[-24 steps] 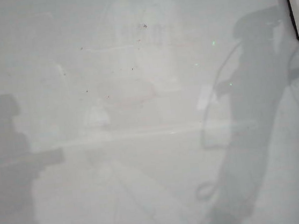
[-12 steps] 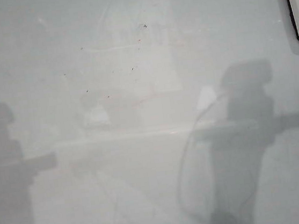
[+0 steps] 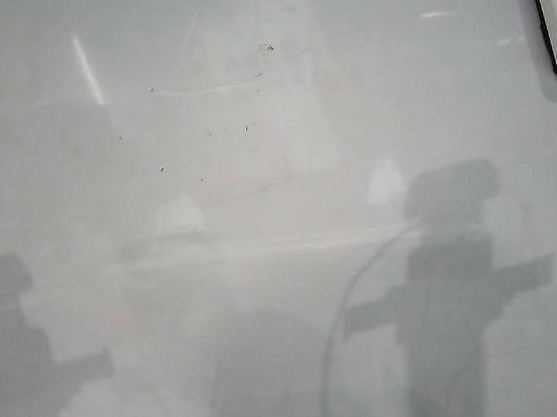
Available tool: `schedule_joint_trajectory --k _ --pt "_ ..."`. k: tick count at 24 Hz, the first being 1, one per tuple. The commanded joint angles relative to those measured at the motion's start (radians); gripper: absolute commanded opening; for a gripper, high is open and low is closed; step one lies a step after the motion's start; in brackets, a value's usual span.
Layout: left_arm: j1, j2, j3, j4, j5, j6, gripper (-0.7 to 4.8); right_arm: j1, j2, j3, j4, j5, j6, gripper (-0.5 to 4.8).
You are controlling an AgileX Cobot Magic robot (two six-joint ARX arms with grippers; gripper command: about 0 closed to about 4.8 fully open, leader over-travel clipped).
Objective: Grab the whiteboard eraser that is attached to the surface of the whiteboard and use it to clean the writing on the whiteboard.
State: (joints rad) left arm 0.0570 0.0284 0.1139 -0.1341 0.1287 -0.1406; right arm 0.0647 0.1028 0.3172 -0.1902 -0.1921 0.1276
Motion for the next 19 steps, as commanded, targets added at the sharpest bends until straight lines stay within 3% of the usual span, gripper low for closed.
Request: schedule_joint_trajectory --k 1,5,8,19 --pt "0.000 0.001 -0.035 0.017 0.006 -0.029 -0.05 0.000 0.000 -0.017 0.014 -0.003 -0.008 0.03" --pt "0.000 0.000 -0.075 0.048 0.003 -0.024 -0.05 0.000 0.000 -0.066 0.100 0.006 -0.132 0.03" --pt "0.000 0.001 -0.098 0.060 0.003 -0.025 -0.05 0.000 0.000 -0.132 0.193 0.006 -0.132 0.03" --pt "0.000 0.001 -0.098 0.043 0.006 -0.027 -0.05 0.000 0.000 -0.157 0.053 -0.011 -0.121 0.03"
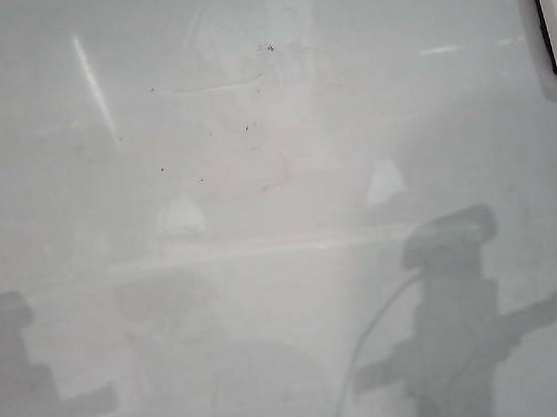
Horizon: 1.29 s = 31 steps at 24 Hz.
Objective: Grab the whiteboard eraser that is attached to the surface of the whiteboard and use it to clean the writing on the whiteboard.
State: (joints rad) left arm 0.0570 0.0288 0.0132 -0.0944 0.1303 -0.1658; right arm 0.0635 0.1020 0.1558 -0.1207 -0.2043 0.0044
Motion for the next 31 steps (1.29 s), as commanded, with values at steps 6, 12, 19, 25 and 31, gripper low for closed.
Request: schedule_joint_trajectory --k 6,12,19,25,31 --pt "0.000 0.000 0.002 0.003 0.005 -0.002 -0.05 0.000 -0.022 0.002 -0.026 0.008 -0.020 0.03" --pt "0.000 0.000 0.002 0.002 0.005 -0.002 -0.05 -0.011 -0.102 -0.080 0.175 0.174 -0.010 0.03" --pt "0.000 -0.001 0.002 -0.001 0.005 -0.002 -0.05 -0.074 -0.102 -0.141 0.194 0.228 0.050 0.03" --pt "0.000 -0.001 0.002 -0.001 0.005 -0.002 -0.05 -0.082 -0.102 -0.155 0.072 0.228 0.051 0.03" --pt "0.000 -0.001 0.002 -0.002 0.005 -0.002 -0.05 -0.082 -0.102 -0.155 0.062 0.228 0.051 0.03"
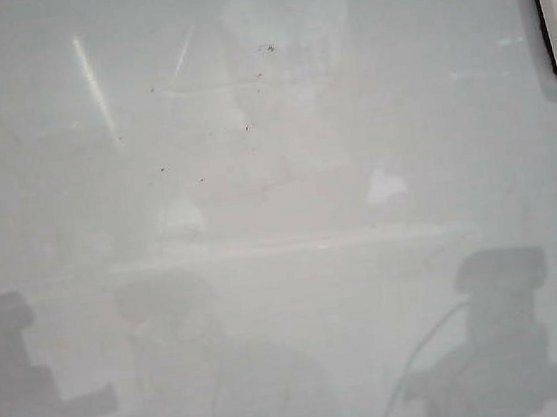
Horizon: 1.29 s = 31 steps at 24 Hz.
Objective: Grab the whiteboard eraser that is attached to the surface of the whiteboard and use it to clean the writing on the whiteboard.
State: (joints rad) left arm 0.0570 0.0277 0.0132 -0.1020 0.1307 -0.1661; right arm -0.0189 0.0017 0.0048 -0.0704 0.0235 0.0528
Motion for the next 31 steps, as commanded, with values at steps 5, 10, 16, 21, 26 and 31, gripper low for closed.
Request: schedule_joint_trajectory --k 5,10,16,21,26,31 --pt "0.000 0.000 0.002 0.006 0.004 -0.002 -0.05 0.000 -0.002 -0.004 0.011 0.000 0.002 0.03" --pt "0.000 -0.021 0.001 0.000 -0.003 0.092 -0.05 0.000 -0.002 -0.004 0.013 0.001 0.002 0.03" --pt "0.000 -0.021 -0.005 -0.004 -0.123 0.106 -0.05 0.000 -0.002 -0.003 0.014 0.001 0.002 0.03" --pt "0.000 -0.021 -0.005 -0.005 -0.127 0.103 -0.05 0.000 -0.002 -0.004 0.014 0.001 0.002 0.03" --pt "0.000 -0.021 -0.005 -0.005 -0.127 0.103 -0.05 0.000 -0.002 -0.004 0.014 0.001 0.002 0.03" --pt "0.000 -0.021 -0.005 -0.005 -0.127 0.103 -0.05 0.000 -0.002 -0.003 0.014 0.001 0.002 0.03"
